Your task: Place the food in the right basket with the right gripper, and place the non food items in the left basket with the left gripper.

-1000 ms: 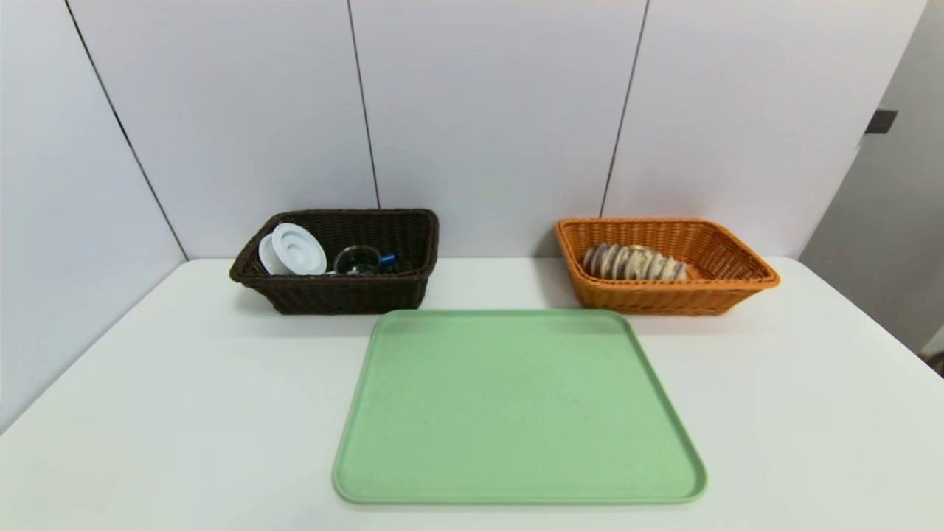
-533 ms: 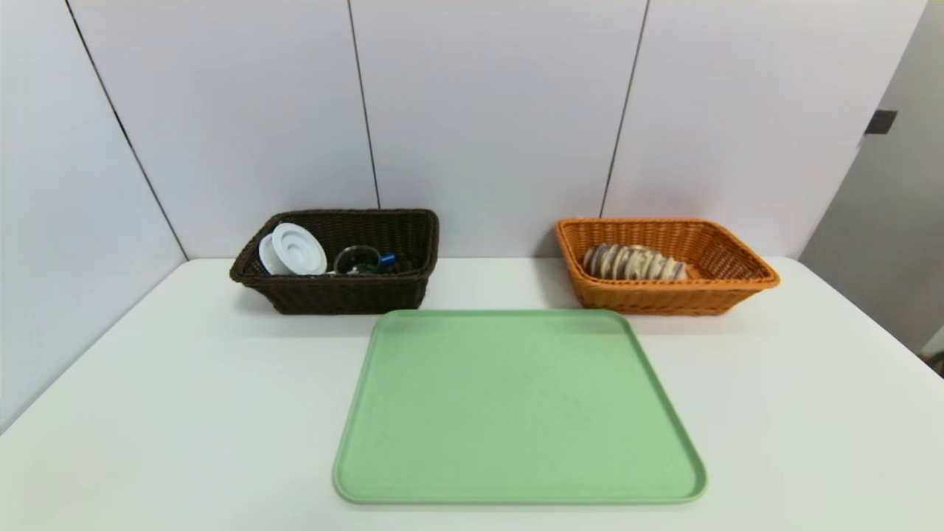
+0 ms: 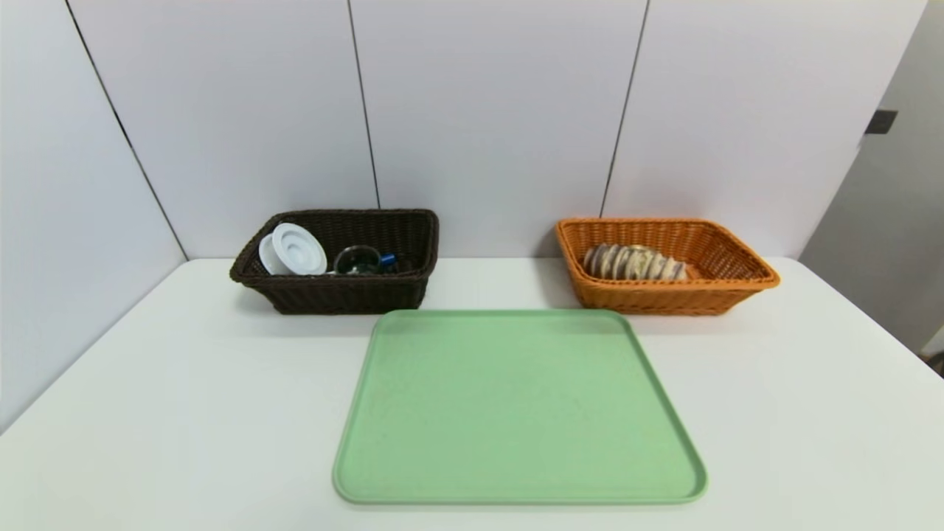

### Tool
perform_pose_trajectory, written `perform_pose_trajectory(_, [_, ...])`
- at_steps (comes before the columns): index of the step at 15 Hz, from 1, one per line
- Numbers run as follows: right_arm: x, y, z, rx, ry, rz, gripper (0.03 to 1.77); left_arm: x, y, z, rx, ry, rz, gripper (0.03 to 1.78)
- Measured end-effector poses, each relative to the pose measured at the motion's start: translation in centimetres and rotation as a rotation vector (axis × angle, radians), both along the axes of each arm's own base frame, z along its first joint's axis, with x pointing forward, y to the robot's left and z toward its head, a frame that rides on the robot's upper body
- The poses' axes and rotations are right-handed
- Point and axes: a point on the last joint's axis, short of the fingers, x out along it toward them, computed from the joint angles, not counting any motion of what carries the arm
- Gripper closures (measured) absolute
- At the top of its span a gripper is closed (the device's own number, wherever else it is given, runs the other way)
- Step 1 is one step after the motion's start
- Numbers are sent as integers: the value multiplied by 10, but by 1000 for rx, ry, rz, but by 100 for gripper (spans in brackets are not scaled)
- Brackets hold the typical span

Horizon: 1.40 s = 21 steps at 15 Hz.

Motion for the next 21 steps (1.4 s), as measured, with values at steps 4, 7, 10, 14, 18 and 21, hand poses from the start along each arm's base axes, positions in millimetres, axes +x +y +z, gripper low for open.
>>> perform_pose_trajectory(4, [-7, 2, -19, 1, -72, -26, 10, 7, 1, -30, 45, -107, -23, 12])
perform_pose_trajectory(7, [-14, 3, -34, 1, -103, -33, 10, 9, 1, -40, 68, -172, -29, 12])
perform_pose_trajectory(10, [-14, 3, -52, 5, -164, -42, 10, 15, 1, -45, 66, -231, -25, 12])
perform_pose_trajectory(14, [8, 3, -67, -9, -308, -40, 10, 29, 1, -52, 73, -328, -22, 12])
perform_pose_trajectory(18, [32, 3, -94, -63, -389, -35, 10, 37, 1, -60, 76, -389, -34, 12])
perform_pose_trajectory(21, [38, 4, -106, -62, -403, -17, 10, 39, 1, -63, 63, -381, -56, 12])
